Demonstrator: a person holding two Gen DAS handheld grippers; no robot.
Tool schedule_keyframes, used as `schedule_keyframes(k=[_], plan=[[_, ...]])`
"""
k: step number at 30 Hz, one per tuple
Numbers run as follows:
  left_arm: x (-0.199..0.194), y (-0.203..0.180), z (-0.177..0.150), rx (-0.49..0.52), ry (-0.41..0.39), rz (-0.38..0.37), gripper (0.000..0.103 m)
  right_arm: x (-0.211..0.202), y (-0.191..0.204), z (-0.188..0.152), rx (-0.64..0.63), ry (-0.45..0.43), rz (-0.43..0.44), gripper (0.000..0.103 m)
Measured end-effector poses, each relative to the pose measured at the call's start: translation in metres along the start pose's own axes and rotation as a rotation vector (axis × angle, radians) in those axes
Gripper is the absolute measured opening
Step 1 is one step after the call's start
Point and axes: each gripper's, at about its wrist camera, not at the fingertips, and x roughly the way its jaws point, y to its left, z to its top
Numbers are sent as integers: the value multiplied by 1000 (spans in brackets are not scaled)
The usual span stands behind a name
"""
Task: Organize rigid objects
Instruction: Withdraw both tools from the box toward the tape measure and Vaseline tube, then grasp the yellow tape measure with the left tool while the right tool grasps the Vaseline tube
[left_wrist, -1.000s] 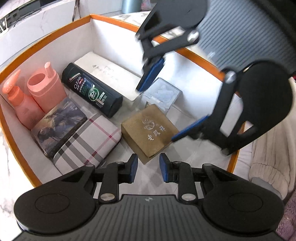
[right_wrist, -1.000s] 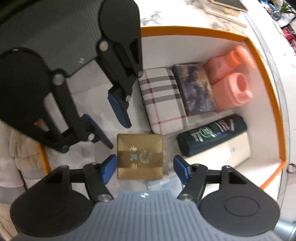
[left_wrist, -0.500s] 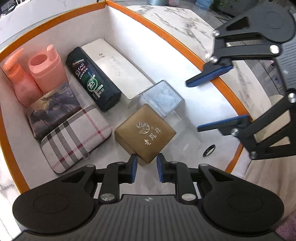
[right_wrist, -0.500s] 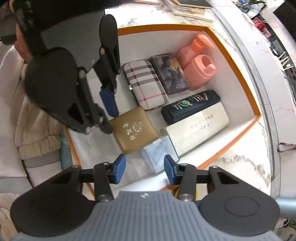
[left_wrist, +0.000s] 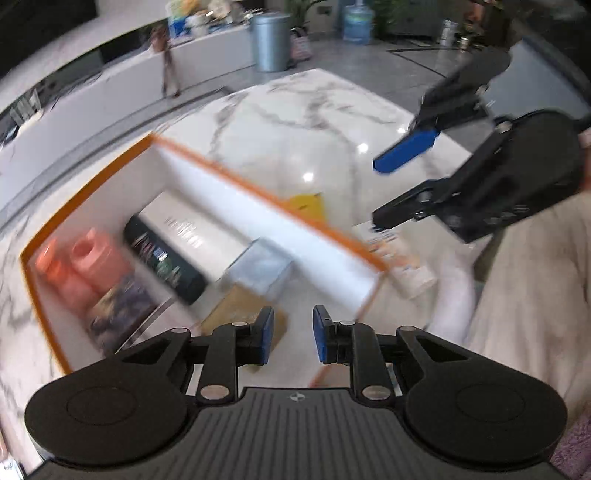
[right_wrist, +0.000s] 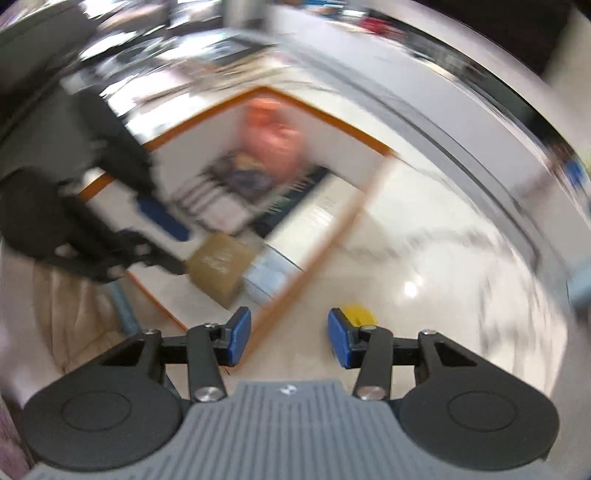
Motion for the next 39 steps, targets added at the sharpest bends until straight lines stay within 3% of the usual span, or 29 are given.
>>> schedule_keyframes(k=[3, 8, 12, 16, 20, 23, 25, 30, 35, 39], plan=[[5, -23, 13, 69, -16, 24, 25, 1, -19, -35, 242, -7, -4, 47], [17, -43, 37, 135, -24, 61, 25, 33, -39, -82, 633, 78, -1, 48], [28, -51, 49, 204, -20, 47, 28, 60, -48, -100, 799, 137, -18, 48], [46, -61, 59, 269, 22, 67, 28, 72, -52, -103, 847, 141, -35, 52], [65, -60, 72, 294, 72, 90, 32, 83, -47, -99, 800, 170, -67, 52], [75, -58, 83, 297, 106, 89, 43, 82, -49, -97, 771, 160, -78, 52], [83, -57, 91, 296, 125, 90, 58, 84, -55, -99, 778, 151, -77, 51], [117, -56, 115, 251, 205, 99, 70, 87, -91, -101, 800, 153, -130, 51], [166, -47, 131, 178, 327, 118, 71, 85, -116, -113, 852, 105, -161, 51], [187, -34, 136, 138, 366, 131, 71, 83, -117, -115, 846, 63, -179, 52]])
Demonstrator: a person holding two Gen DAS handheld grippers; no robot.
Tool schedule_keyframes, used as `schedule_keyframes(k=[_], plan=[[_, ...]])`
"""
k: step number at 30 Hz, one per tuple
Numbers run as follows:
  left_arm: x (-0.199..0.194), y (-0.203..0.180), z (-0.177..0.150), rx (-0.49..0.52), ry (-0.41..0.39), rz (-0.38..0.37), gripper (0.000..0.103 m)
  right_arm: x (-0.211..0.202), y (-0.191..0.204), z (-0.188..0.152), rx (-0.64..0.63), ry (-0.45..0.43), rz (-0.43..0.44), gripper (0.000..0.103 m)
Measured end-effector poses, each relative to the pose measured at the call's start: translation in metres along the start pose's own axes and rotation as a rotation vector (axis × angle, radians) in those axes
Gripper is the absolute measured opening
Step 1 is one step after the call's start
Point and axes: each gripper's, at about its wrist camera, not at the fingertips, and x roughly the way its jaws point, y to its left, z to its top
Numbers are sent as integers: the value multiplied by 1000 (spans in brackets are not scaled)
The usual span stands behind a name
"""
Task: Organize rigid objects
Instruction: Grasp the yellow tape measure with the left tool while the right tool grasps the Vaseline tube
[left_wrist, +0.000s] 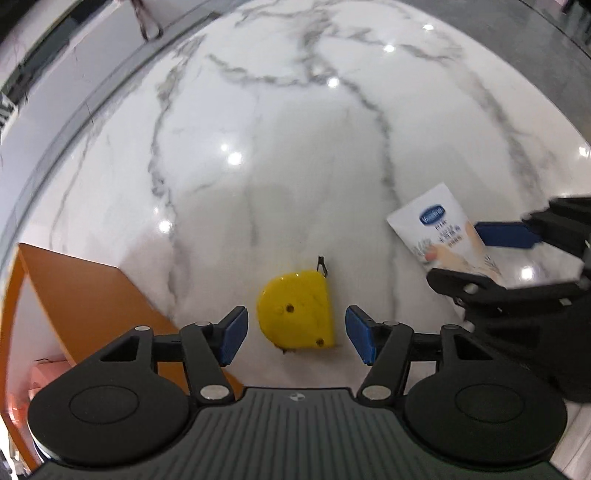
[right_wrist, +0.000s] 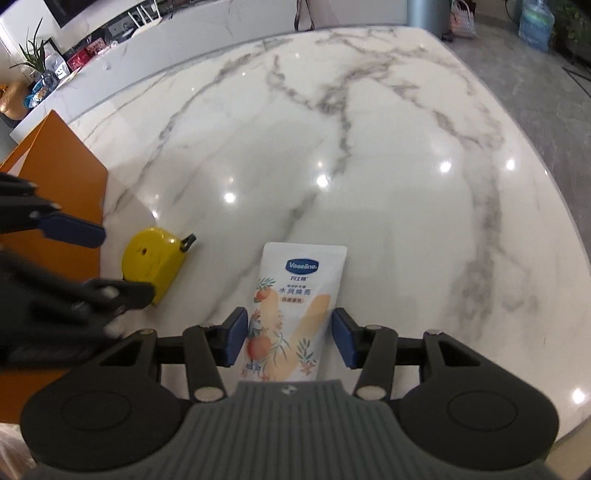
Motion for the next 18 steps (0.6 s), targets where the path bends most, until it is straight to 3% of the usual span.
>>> schedule_keyframes(k=[5, 8, 9, 18], plan=[[16, 9, 3, -43, 52, -23, 71, 1, -5, 4, 31, -29, 51, 53], [23, 11, 4, -58, 84, -47, 64, 1, -5, 4, 32, -35, 71, 56], [22, 13, 4, -64, 77, -47, 58, 2, -4, 4, 27, -37, 73, 56], [15, 16, -4, -87, 44, -54, 57, 7, 14, 2, -78, -45, 13, 63]])
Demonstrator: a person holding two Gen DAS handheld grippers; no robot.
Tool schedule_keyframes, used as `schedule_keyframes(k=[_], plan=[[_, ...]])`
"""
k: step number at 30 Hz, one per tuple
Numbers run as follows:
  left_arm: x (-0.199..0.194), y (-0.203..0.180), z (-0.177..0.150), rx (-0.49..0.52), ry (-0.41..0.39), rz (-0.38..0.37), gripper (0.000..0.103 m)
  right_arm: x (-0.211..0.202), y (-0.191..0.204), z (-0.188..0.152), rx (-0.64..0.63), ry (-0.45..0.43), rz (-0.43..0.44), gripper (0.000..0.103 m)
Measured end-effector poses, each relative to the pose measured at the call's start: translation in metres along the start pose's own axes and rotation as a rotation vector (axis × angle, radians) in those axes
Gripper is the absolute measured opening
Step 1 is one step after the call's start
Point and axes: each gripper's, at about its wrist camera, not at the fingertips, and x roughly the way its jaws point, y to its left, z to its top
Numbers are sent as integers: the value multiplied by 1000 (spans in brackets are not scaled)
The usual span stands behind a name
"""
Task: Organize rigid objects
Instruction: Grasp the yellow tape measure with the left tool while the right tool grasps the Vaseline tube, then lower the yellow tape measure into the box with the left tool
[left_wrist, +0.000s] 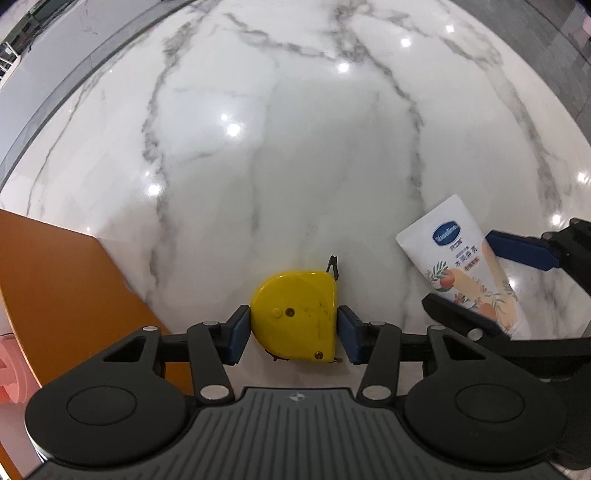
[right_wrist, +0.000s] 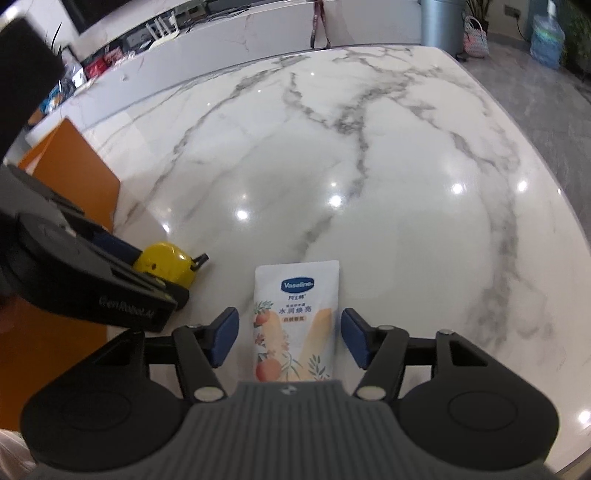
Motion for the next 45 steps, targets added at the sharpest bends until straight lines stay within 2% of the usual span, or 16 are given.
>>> schedule_keyframes(k=[3, 4, 11, 15, 20, 21, 22, 25, 30, 35, 36, 38, 39, 40, 43, 45], plan=[[-11, 0, -9, -14, -53, -9, 57, 1, 4, -1, -33, -1, -23, 61], [-14, 2, -12, -25, -64, -11, 57, 1, 5, -2, -40, -5, -33, 53], [-69, 7, -33, -108, -206, -79, 57, -7, -6, -3, 18, -32, -13, 51], [-105, 6, -50, -128, -288, -115, 57, -27, -10, -6, 47, -122, 17, 51], [-136, 16, -82, -135, -343, -112, 57, -53, -2, -12, 28, -234, 70, 50], [-138, 20, -88, -138, -350, -109, 57, -58, 1, -14, 27, -244, 93, 41], [-141, 23, -95, -142, -356, -105, 57, -61, 2, -16, 26, -255, 114, 0], [-145, 34, -118, -163, -360, -87, 57, -71, 7, -20, 39, -262, 199, 0], [-141, 57, -155, -209, -353, -68, 57, -77, 23, -21, -13, -257, 155, 0], [-127, 81, -181, -264, -350, -42, 57, -67, 23, -16, 21, -175, 92, 5], [-123, 85, -185, -271, -345, -44, 57, -65, 23, -15, 30, -164, 83, 8], [-114, 95, -191, -282, -328, -57, 57, -61, 23, -13, 38, -152, 76, 21], [-108, 102, -194, -287, -312, -67, 57, -59, 24, -12, 38, -145, 71, 31], [-103, 107, -195, -288, -295, -75, 57, -55, 26, -11, 36, -137, 65, 35], [-86, 120, -197, -307, -237, -99, 57, -42, 32, -8, 34, -121, 47, 40], [-78, 120, -198, -266, -219, -83, 57, -35, 35, -5, 35, -132, 32, 41]])
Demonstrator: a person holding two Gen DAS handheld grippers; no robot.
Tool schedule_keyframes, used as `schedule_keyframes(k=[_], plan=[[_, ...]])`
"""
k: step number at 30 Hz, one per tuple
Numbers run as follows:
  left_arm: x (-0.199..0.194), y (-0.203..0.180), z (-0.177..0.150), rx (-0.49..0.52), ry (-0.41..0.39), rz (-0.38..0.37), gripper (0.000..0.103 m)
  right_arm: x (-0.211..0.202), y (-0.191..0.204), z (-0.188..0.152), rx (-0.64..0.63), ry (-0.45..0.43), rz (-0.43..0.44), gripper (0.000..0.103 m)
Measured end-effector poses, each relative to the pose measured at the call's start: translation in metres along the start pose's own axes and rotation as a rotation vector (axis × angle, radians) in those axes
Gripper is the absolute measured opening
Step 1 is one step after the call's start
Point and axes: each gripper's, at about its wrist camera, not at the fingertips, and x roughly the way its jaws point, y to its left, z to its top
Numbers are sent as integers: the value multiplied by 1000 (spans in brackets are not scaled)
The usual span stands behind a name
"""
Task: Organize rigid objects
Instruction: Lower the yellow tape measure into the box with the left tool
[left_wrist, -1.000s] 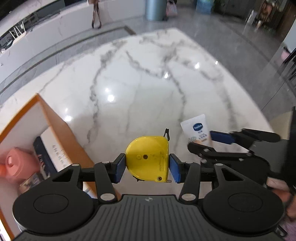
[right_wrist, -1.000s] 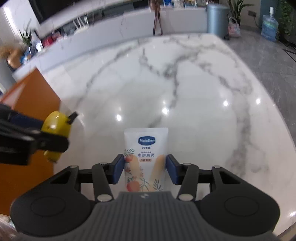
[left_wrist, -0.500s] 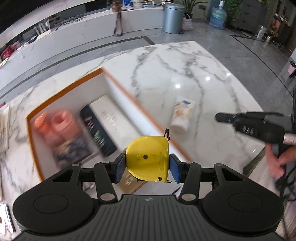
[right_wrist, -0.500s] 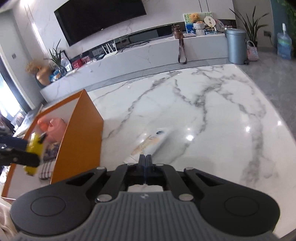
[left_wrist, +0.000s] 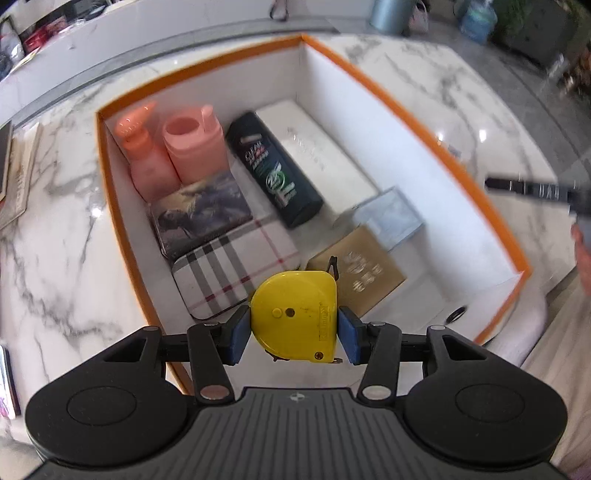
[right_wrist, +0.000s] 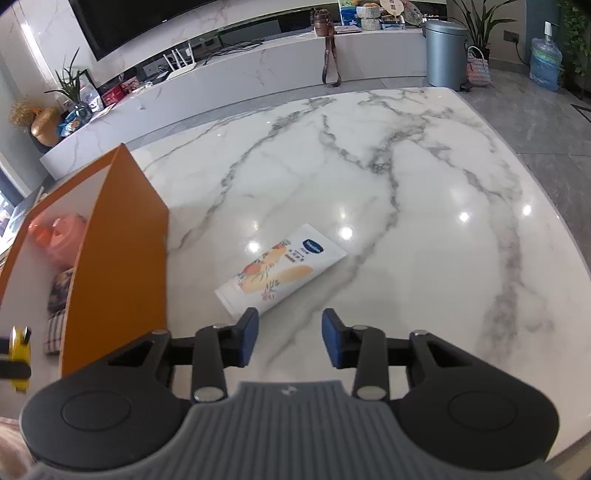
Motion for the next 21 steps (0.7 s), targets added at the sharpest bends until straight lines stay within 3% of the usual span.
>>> schedule_keyframes(k=[2, 5, 11, 16, 18, 21], plan=[[3, -10, 1, 96, 10, 37, 57, 5, 1, 3, -7, -22, -17, 42], [9, -12, 8, 111, 71, 74, 57, 11, -2, 8, 8, -46, -39, 44], [15, -6, 23, -57, 128, 72, 57, 16, -13, 13, 62, -71, -68, 44], [30, -3, 27, -122, 188, 101, 57, 22, -13, 18, 20, -100, -85, 44], [35, -2, 27, -157, 197, 114, 57, 28, -20, 23, 69, -87, -71, 44], [43, 1, 26, -199, 217, 130, 57, 35, -34, 27, 179, -52, -30, 54]])
